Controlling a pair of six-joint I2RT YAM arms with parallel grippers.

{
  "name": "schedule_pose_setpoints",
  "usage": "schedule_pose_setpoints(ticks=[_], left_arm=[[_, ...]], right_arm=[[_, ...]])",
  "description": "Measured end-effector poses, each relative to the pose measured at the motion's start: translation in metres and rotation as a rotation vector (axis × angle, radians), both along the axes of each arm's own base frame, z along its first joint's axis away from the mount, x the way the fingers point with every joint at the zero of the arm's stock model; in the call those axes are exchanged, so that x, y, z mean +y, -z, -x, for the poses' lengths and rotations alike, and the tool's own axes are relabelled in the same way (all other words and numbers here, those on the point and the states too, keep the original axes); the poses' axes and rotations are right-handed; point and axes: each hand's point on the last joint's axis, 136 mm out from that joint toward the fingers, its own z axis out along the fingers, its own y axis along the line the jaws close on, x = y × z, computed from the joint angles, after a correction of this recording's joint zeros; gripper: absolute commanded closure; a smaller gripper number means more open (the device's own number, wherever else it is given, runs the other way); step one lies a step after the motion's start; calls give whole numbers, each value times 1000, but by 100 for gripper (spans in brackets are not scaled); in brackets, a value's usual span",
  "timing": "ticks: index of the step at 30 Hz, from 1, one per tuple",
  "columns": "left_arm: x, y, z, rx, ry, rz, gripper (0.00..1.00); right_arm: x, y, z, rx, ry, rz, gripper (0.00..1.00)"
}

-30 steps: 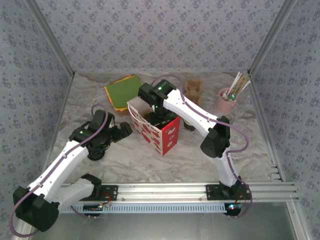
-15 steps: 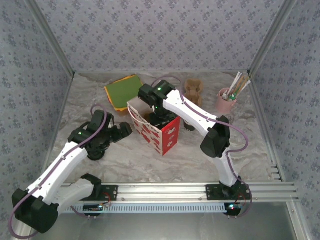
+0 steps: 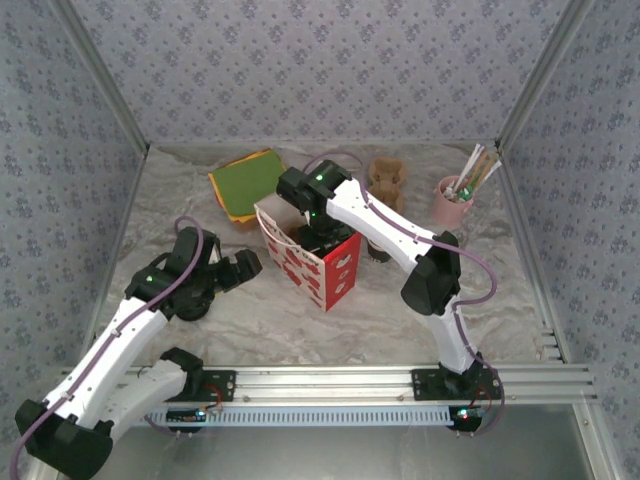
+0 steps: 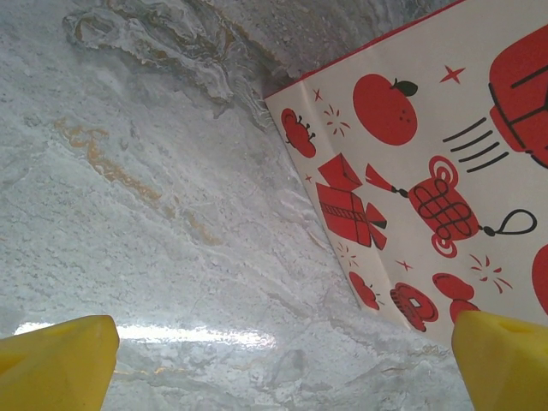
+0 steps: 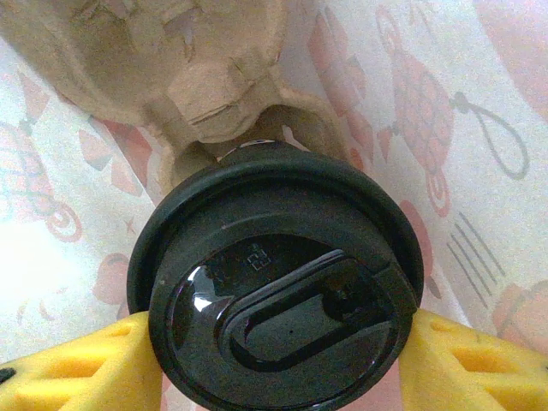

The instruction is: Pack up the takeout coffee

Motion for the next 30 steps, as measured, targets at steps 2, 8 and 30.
schedule_pose_setpoints(ticks=[2,8,30], left_arm=[[0,0,1,-1,0,1,0],[2,3,6,10,2,-2,0],[2,4,6,12,2,-3,0]], right_arm=[[0,1,0,1,0,2,36],[0,1,0,0,1,1,36],[-1,1,0,0,1,0,36]])
